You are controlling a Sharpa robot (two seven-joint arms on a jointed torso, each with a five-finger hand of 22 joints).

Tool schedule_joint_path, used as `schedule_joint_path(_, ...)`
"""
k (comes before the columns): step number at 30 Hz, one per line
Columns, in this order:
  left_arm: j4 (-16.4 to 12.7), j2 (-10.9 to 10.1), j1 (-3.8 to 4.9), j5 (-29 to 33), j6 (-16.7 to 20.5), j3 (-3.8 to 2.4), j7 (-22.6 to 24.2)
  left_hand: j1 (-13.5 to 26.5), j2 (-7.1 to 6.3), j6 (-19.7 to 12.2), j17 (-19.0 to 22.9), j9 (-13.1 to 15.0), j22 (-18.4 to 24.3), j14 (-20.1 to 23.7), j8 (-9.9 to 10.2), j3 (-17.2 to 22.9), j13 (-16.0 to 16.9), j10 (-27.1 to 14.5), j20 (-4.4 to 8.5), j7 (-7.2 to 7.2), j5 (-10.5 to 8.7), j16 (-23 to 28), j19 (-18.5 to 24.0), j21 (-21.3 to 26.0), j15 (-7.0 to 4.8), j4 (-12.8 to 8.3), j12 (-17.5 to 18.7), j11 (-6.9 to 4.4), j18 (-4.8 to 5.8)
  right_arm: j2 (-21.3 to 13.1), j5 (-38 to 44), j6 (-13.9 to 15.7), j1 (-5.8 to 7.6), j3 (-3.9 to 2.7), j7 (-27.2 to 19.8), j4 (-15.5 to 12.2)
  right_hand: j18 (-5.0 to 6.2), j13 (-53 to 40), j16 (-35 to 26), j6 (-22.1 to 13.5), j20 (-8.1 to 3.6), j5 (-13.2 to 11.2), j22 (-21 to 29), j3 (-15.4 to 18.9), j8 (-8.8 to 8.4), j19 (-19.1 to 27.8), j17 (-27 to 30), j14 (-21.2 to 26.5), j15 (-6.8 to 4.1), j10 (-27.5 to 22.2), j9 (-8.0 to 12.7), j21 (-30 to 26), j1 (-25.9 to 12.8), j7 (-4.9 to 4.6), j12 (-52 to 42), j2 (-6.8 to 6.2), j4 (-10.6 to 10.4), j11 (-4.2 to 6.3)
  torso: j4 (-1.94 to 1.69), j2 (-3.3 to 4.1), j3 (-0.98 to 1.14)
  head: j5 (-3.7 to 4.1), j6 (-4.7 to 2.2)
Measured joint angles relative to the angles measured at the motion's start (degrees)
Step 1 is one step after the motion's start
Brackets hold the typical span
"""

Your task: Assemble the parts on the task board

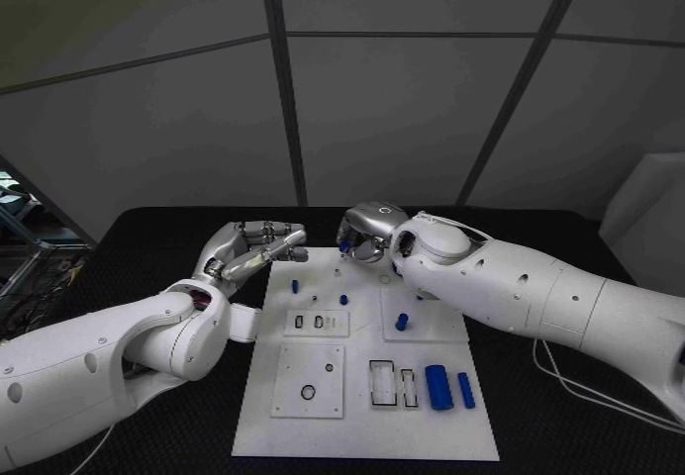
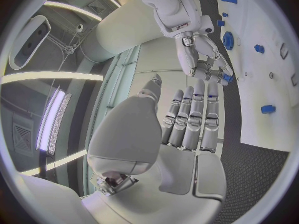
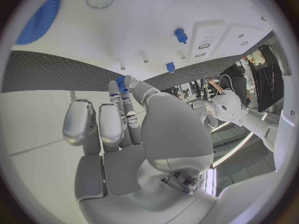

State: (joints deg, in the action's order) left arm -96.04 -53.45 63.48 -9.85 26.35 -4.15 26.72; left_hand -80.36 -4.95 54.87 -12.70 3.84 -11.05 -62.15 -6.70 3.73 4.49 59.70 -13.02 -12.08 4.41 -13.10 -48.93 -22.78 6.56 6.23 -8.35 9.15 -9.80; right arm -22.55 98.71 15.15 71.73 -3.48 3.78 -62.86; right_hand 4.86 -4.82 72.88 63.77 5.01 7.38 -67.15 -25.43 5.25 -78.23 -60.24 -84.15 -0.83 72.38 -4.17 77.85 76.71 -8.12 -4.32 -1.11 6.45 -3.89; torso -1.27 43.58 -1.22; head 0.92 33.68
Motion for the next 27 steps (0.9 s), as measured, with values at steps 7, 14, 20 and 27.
schedule_joint_path(7, -0.04, -0.03, 0.08, 0.01, -0.04, -0.01, -0.07, 0.00, 0.00, 0.00, 0.00, 0.00, 0.00, 0.12, 0.00, 0.00, 0.00, 0.00, 0.00, 0.00, 0.00, 0.00, 0.00, 0.00, 0.13, 0.00, 0.00, 0.00, 0.00, 0.89, -0.10, -1.69, 0.00, 0.08, -0.24, 1.20, 0.00, -0.01, 0.00, -0.08, 0.00, -0.20, 0.00, 0.00, -0.17, 0.00, 0.00, 0.00, 0.00, 0.00, -0.01, 0.00, 0.00, 0.05, 0.01, -0.01, 0.00, -0.01, 0.04, 0.01, 0.01, -0.07, 0.12)
schedule_joint_path(14, -0.05, -0.02, 0.10, 0.01, -0.11, -0.01, -0.12, -0.01, -0.01, 0.00, -0.04, 0.00, 0.00, 0.20, 0.00, 0.00, 0.01, 0.00, 0.00, 0.00, 0.00, 0.00, 0.00, 0.00, 0.20, 0.00, 0.00, 0.00, 0.00, 1.58, -0.15, -3.01, 0.00, 0.34, -0.31, 2.06, 0.00, -0.03, 0.00, -0.11, 0.00, 0.04, 0.01, 0.01, -0.39, 0.00, 0.01, 0.00, 0.00, -0.01, -0.03, 0.00, -0.01, 0.06, 0.17, -0.01, -0.01, -0.01, 0.06, 0.02, 0.02, -0.04, 0.25)
schedule_joint_path(20, -0.07, 0.02, 0.11, 0.02, -0.18, -0.01, -0.16, -0.01, -0.01, 0.00, -0.04, 0.00, 0.00, 0.20, 0.00, 0.00, 0.01, 0.00, 0.00, 0.00, 0.00, 0.00, 0.00, 0.00, 0.20, 0.00, 0.00, 0.00, 0.00, 2.06, -0.15, -3.68, 0.06, 0.41, -0.31, 2.78, 0.00, -0.03, 0.00, -0.26, 0.00, 0.05, 0.01, -0.11, -0.50, 0.00, 0.01, 0.00, 0.00, -0.03, -0.06, 0.00, -0.02, 0.04, 0.22, -0.02, -0.13, -0.03, 0.07, 0.04, 0.01, -0.01, 0.32)
schedule_joint_path(27, -0.11, 0.01, 0.15, 0.02, -0.25, -0.01, -0.20, -0.01, -0.01, 0.00, -0.04, 0.00, 0.00, 0.20, 0.00, 0.00, 0.01, 0.00, 0.00, 0.00, 0.00, 0.00, 0.00, 0.00, 0.20, 0.00, 0.00, 0.00, 0.00, 2.57, -0.06, -4.04, 0.13, 0.69, -0.15, 3.39, 0.00, -0.02, 0.00, -0.33, 0.00, 0.05, 0.03, -0.13, -0.77, 0.00, 0.09, 0.00, 0.00, -0.24, -0.10, 0.00, -0.26, 0.07, 0.30, -0.27, -0.16, -0.23, 0.07, 0.08, -0.01, -0.10, 0.35)
